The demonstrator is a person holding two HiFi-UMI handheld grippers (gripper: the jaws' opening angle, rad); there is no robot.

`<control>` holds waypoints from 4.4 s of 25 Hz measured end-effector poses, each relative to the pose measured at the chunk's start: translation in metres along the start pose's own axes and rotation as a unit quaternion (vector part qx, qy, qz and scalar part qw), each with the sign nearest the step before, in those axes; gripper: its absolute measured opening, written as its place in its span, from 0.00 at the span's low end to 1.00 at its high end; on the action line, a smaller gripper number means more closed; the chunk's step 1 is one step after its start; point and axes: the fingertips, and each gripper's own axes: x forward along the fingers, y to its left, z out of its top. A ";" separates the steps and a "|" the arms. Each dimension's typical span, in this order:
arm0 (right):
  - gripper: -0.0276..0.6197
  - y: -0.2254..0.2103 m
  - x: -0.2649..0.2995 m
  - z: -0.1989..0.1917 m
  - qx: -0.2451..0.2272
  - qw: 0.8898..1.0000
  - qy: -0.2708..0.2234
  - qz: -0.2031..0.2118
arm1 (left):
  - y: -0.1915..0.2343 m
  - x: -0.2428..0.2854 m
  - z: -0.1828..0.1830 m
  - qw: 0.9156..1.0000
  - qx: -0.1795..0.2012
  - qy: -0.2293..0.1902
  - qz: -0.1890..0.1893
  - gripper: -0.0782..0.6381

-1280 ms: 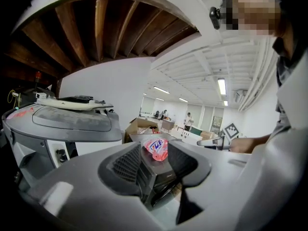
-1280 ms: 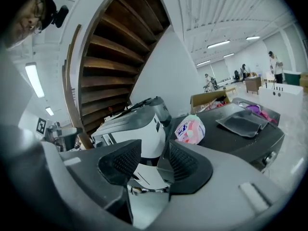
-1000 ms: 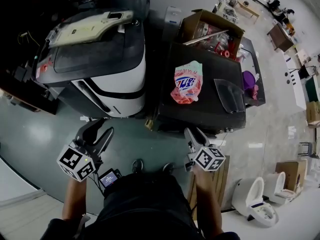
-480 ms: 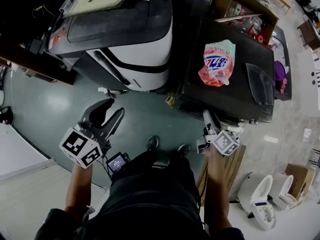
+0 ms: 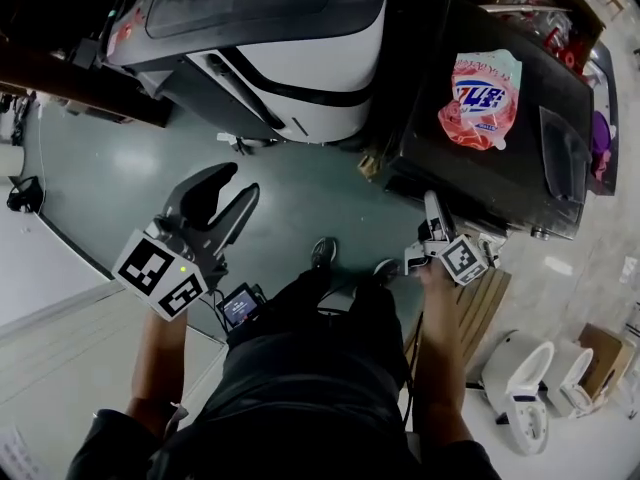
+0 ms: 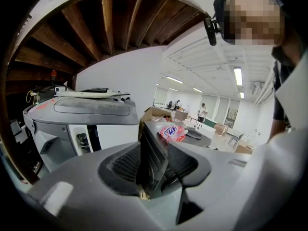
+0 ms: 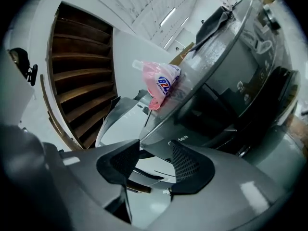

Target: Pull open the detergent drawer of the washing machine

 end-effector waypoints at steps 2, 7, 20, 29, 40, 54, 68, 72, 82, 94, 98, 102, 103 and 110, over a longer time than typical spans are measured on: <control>0.33 -0.005 0.006 -0.007 0.019 1.000 -0.001 0.004 | 0.003 -0.002 -0.003 1.000 -0.002 0.006 0.004 0.36; 0.37 -0.021 0.018 -0.012 0.051 0.998 -0.015 0.017 | 0.007 -0.002 -0.013 1.000 -0.003 0.021 0.014 0.36; 0.40 -0.055 0.028 -0.017 0.069 0.996 -0.050 0.037 | 0.011 -0.004 -0.041 0.997 0.001 0.067 0.024 0.36; 0.44 -0.066 0.037 -0.008 0.082 0.985 -0.091 0.122 | 0.008 -0.001 -0.066 0.994 0.010 0.108 0.021 0.36; 0.46 -0.054 0.042 0.000 0.107 0.956 -0.123 0.245 | 0.000 -0.004 -0.098 0.988 0.017 0.150 0.016 0.36; 0.48 -0.047 0.008 -0.022 0.141 0.947 -0.164 0.238 | -0.002 -0.006 -0.114 0.986 0.013 0.166 0.017 0.36; 0.48 -0.040 -0.046 -0.059 0.163 0.948 -0.131 0.240 | -0.012 -0.002 -0.097 0.990 0.024 0.141 0.005 0.36; 0.48 -0.032 -0.060 -0.069 0.169 0.951 -0.114 0.234 | -0.013 0.005 -0.095 0.990 0.025 0.138 -0.004 0.36; 0.49 -0.033 -0.062 -0.069 0.177 0.954 -0.113 0.214 | -0.014 0.006 -0.080 0.991 0.031 0.129 -0.006 0.36; 0.51 -0.042 -0.074 -0.091 0.114 0.992 0.017 0.049 | 0.000 0.009 -0.045 0.997 0.019 0.070 -0.010 0.36; 0.51 -0.035 -0.086 -0.077 0.060 0.997 0.043 0.004 | -0.004 0.014 -0.028 0.999 0.014 0.033 -0.022 0.36; 0.51 -0.048 -0.114 -0.053 0.024 0.996 0.036 -0.079 | -0.007 0.010 -0.014 0.999 0.012 0.008 -0.029 0.36; 0.51 -0.050 -0.121 -0.046 0.018 0.995 0.032 -0.096 | -0.007 0.010 -0.012 0.999 0.013 0.003 -0.030 0.36; 0.42 -0.015 -0.164 0.022 -0.111 0.984 0.008 -0.136 | -0.019 0.006 0.002 0.999 0.015 -0.021 -0.042 0.36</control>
